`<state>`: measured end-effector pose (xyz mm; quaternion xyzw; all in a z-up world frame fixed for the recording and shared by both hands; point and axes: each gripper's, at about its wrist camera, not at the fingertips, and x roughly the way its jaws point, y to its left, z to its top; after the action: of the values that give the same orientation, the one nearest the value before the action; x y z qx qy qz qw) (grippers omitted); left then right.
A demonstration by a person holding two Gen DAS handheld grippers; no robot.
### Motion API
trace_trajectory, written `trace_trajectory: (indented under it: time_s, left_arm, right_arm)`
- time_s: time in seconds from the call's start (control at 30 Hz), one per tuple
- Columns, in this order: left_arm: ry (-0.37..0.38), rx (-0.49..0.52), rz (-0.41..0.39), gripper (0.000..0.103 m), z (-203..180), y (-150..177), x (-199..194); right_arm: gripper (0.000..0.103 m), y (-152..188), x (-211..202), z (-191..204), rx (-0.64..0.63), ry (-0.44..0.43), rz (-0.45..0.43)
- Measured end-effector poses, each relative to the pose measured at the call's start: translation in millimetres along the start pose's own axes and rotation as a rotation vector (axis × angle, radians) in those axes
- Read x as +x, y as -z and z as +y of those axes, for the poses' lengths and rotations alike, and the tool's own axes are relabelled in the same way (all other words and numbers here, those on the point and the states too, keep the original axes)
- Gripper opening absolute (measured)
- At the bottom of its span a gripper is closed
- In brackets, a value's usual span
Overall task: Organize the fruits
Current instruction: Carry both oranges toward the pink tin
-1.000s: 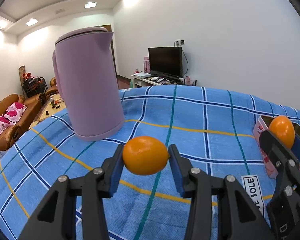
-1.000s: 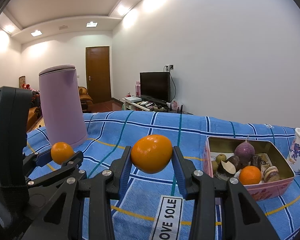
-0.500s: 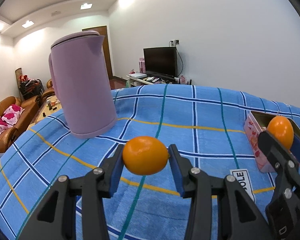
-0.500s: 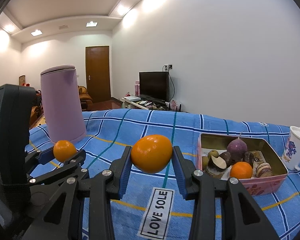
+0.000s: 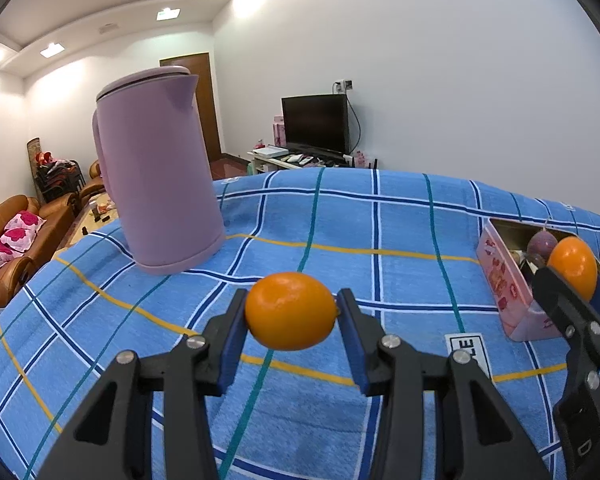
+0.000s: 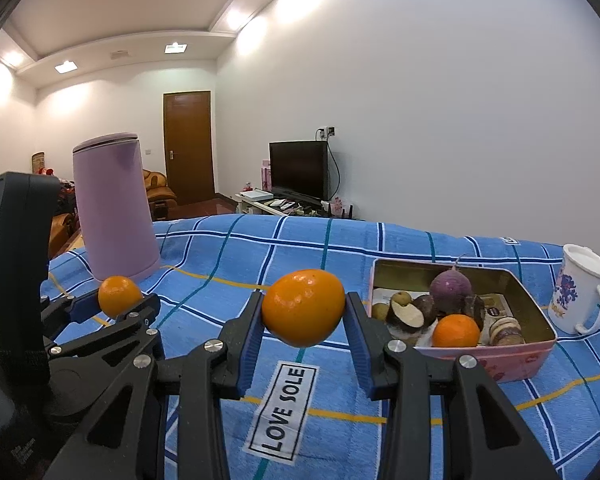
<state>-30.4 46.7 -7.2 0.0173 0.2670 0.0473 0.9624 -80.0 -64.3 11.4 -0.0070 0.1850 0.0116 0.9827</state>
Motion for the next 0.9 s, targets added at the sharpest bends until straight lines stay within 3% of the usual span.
trace_trajectory:
  time_s: [0.9]
  left_arm:
    - [0.081, 0.037, 0.013, 0.046, -41.2, 7.5, -16.5]
  right_arm:
    - [0.042, 5.6, -18.7, -36.0, -0.015, 0.054, -0.014]
